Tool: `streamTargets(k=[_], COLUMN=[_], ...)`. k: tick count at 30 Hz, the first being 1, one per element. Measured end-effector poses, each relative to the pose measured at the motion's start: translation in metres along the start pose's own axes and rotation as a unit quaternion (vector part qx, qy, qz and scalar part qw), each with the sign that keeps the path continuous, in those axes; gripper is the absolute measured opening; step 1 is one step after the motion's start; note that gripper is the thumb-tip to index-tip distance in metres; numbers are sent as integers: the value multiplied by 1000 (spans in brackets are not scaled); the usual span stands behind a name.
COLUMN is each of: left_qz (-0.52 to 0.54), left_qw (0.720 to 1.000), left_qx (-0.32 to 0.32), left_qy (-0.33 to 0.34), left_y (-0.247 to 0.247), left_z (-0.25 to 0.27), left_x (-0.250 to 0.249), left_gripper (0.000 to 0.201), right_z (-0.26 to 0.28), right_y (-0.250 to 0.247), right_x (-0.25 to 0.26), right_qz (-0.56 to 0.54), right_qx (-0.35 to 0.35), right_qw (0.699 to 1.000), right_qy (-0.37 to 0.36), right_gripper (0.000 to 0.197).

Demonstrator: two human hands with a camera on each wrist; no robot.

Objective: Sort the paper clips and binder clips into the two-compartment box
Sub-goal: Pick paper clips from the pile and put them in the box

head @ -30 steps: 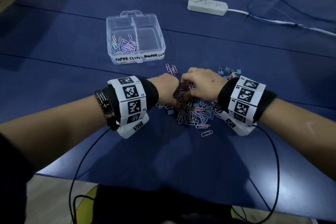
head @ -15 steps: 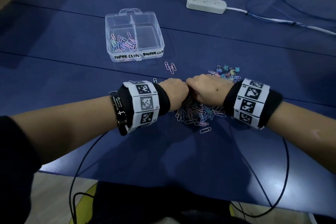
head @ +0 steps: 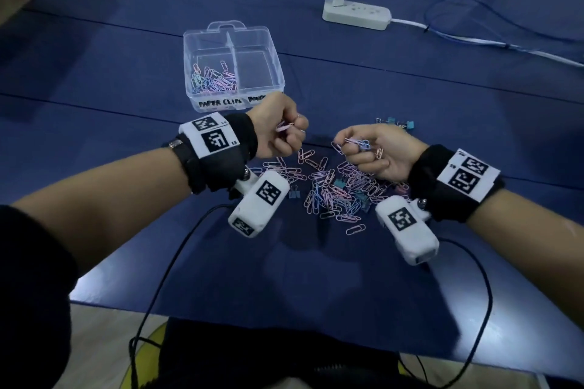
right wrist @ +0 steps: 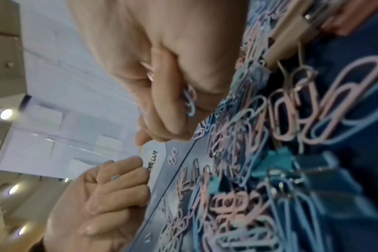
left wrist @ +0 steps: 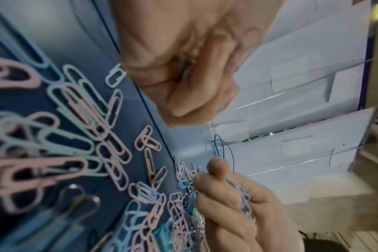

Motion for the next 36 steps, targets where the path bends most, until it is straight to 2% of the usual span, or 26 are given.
streamTargets(k=[1,4,6,9,12,14,16,19,20,22,24,26,29,31,33,36], left_qz=[21,40,48,108,257,318,316,242,218,164,97,-1,-201,-319,-401,-515], left_qw=[1000,999,999,990,945,913,905,928,931,933,937,928,875,839,829,818], left_qx=[15,21,8,-42,-106,-140,-156,-179,-193,-215,-220,-244,-280,-260,-218,-134], left_qy=[-5,-10,9,86,173,215,237,217,221,237,255,280,340,355,322,219], left_y=[1,-4,-9,-26,-53,-70,-84,-101,-103,-98,-89,-79,-68,-66,-63,-53], left_z=[-1,-8,-8,2,17,21,20,18,21,30,37,46,56,57,56,51], left_x=[0,-2,-10,-38,-66,-79,-90,-94,-93,-91,-88,-87,-88,-85,-74,-50], left_gripper=[12,50,58,46,31,30,36,79,87,88,81,60,6,23,28,15], right_z=[1,6,7,4,-2,-7,-12,-19,-20,-21,-21,-20,-20,-20,-21,-19], right_y=[1,5,7,8,13,15,19,26,29,34,38,42,46,46,45,49], right_x=[-1,2,5,8,13,17,24,37,41,49,54,56,54,51,49,51], right_qz=[-36,-109,-118,-81,-38,-23,-25,-45,-61,-108,-159,-190,-214,-218,-206,-181], right_qx=[20,58,60,39,39,27,11,10,13,16,29,52,83,98,103,121], right_qw=[999,992,991,994,997,998,999,999,998,994,987,980,973,971,973,976], right_qy=[10,23,34,56,51,43,34,22,19,15,7,-2,-3,-2,2,6], right_gripper=[28,15,21,39,51,60,61,59,57,54,51,53,64,71,67,38])
Point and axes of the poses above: each hand's wrist, its own z-axis away from the middle knuckle, its own y-axis out of the palm, x = y × z, the point moved 4 cm from there along -z, towards the middle knuckle, and after that the axes turned 11 degrees about z, right-handed, at the moved point
